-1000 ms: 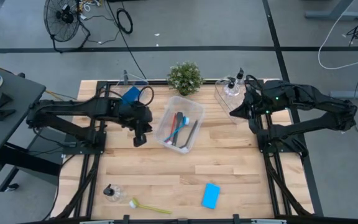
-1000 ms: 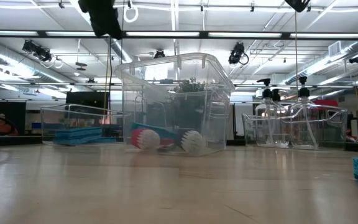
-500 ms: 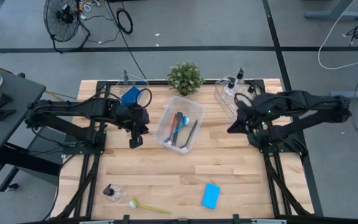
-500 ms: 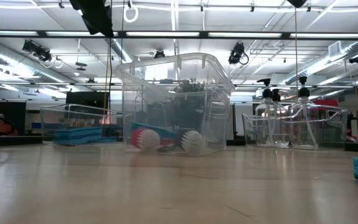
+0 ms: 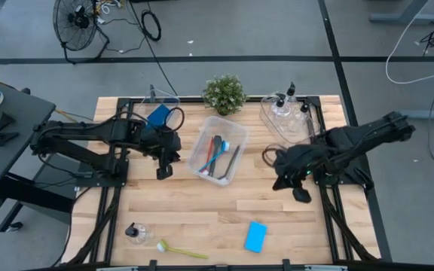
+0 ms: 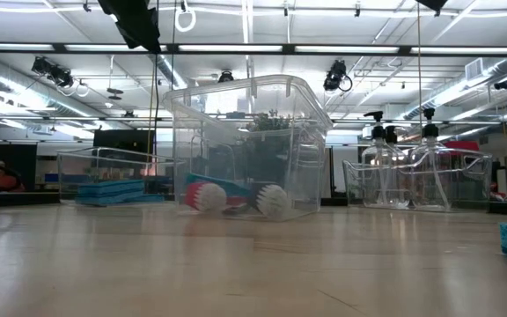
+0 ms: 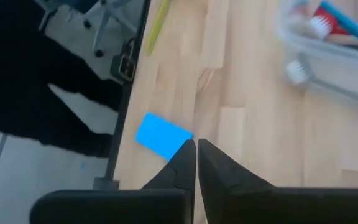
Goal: Pick & Place Kitchen Sink Supplies
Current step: Put the blue sponge in the left transparent bin
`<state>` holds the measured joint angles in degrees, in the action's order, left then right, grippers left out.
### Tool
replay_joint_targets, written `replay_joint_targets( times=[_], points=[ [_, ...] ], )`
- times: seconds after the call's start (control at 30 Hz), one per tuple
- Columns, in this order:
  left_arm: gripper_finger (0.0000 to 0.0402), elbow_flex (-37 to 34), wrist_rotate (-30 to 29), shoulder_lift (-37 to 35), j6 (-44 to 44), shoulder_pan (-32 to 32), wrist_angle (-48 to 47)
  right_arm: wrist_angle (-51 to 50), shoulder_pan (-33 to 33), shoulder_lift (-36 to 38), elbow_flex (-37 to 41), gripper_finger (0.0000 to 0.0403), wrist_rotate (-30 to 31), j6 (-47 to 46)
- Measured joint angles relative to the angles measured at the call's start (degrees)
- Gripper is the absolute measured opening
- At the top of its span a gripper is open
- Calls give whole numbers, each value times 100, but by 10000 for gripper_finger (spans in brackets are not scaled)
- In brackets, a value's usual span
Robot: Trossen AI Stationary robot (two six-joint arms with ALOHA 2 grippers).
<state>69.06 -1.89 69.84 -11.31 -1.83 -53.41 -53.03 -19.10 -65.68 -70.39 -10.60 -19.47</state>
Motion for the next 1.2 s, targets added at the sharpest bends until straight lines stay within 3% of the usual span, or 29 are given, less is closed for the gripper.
replay_joint_targets(
  times=[0.8, 0.93, 1.2],
  points=[
    [62, 0, 2, 2, 151, -3, 0, 1250, -1332, -2026, 2, 26, 65, -389],
    [62, 0, 2, 2, 327, -3, 0, 1373, -1341, -2413, 2, 57, 69, -185],
    [62, 0, 2, 2, 512, -3, -4, 1629, -1337, -3047, 2, 167, 128, 705]
  ],
)
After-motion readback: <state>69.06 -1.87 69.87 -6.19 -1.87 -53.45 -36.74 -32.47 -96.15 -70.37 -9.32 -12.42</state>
